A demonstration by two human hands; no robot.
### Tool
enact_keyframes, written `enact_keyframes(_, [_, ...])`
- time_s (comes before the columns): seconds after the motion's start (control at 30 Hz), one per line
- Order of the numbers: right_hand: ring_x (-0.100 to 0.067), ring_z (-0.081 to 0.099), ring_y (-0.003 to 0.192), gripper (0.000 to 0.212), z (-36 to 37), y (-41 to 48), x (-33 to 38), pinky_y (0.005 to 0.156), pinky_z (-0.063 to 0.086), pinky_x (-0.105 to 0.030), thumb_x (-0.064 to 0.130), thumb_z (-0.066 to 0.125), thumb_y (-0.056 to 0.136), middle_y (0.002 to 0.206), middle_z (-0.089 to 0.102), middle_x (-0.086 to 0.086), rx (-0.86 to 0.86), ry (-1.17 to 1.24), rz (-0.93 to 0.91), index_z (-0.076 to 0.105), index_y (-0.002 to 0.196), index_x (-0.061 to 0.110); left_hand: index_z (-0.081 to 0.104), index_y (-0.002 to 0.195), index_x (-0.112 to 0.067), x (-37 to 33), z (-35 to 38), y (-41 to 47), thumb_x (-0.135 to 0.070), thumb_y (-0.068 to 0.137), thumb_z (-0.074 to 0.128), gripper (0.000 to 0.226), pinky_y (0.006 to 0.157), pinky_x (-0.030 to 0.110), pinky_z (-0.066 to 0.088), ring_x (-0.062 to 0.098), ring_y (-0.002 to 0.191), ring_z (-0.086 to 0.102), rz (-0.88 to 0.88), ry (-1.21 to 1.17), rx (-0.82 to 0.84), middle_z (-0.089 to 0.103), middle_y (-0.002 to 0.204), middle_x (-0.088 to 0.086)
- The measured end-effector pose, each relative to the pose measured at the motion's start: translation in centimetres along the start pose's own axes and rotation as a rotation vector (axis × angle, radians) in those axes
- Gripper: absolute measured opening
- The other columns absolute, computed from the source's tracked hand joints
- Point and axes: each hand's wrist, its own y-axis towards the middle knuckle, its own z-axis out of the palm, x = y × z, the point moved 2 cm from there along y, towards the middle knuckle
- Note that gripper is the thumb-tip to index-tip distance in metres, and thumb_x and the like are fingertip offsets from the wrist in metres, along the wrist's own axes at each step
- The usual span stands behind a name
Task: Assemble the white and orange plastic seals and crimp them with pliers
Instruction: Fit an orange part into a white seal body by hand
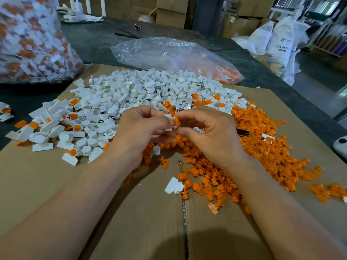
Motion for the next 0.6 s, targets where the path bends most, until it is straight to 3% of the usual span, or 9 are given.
enact_keyframes(0.6, [-0.013,0.063,0.082,0.029,-0.12,0.0,0.25,0.074,0.053,-0.033,0.011,0.073,0.073,0.088,0.067,-0.002,-0.045,-0.02,-0.083,0.069,0.101,0.006,0.056,0.057,-0.008,-0.07,0.09,-0.24,0.008,0.073,0.065,0.024,0.047,0.021,0.052,0.014,0.048,0.064,0.016,0.031,0.016,0.062,0.05,0.003])
